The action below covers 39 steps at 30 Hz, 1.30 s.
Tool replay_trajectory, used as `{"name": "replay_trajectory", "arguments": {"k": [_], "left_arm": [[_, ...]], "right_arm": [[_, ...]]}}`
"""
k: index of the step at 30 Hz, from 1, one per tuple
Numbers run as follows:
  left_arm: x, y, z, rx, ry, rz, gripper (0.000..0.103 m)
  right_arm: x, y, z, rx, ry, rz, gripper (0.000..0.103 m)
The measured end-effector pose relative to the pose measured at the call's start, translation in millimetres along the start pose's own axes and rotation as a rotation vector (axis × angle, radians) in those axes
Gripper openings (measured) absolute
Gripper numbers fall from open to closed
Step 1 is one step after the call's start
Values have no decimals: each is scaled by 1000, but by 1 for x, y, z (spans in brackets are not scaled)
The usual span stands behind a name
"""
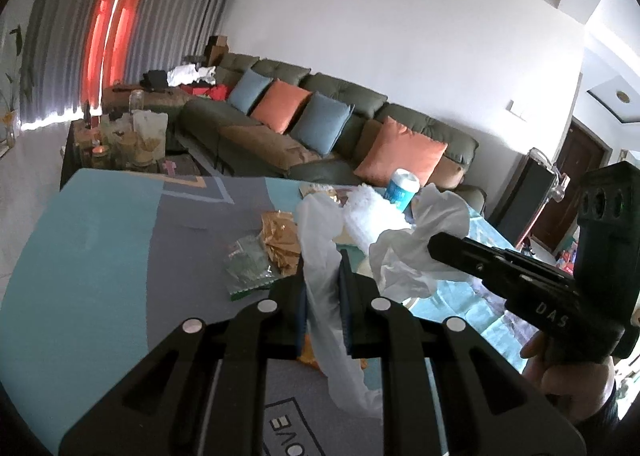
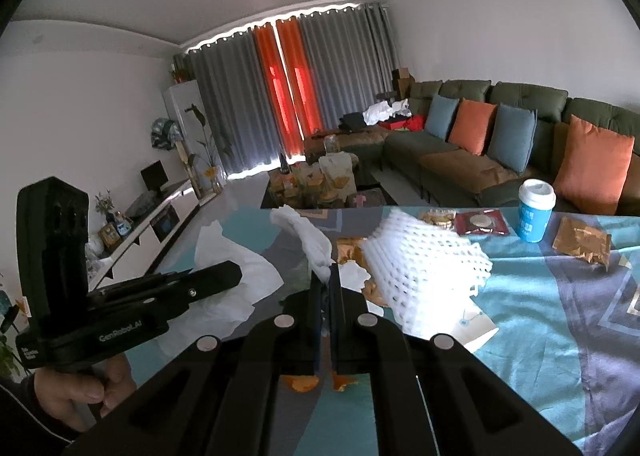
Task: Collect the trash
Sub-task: 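Lift both tissues and carry them toward the teal bin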
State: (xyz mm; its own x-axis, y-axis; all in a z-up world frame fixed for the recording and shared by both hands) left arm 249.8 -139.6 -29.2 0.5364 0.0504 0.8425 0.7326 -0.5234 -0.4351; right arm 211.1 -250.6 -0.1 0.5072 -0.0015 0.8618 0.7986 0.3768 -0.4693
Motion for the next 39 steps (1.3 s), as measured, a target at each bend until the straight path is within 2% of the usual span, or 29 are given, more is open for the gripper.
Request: {"name": "replay_trajectory", "arguments": {"k": [8, 17, 25, 28, 39], "left_arm": [[10, -49, -14, 12, 28, -70, 14], [7, -105, -16, 87, 57, -141, 14], [1, -161, -2, 239, 92, -222, 14], [0, -183, 10, 302, 95, -244, 14], [-12, -265, 63, 506, 48, -292, 14]], "right_arm": [[11, -25, 16, 5, -28, -65, 2], [10, -45, 42, 13, -66, -117, 2], [7, -47, 71, 46, -95, -141, 2], [7, -44, 87, 86, -107, -145, 2], [8, -24, 152, 200, -170, -143, 2]]}}
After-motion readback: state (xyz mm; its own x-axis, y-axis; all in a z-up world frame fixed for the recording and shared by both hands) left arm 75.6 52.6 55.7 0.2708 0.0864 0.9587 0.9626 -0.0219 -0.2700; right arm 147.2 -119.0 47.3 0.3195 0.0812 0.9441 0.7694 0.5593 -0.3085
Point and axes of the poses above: each gripper's, at about its wrist camera, not at the fingertips, and y roughly the way its jaws point, z to its left, x to its top, the point moved 9 cm from there along y, roughly the way its jaws point, and after that the axes turned 3 degrees about -x, right-handed, at the moved point
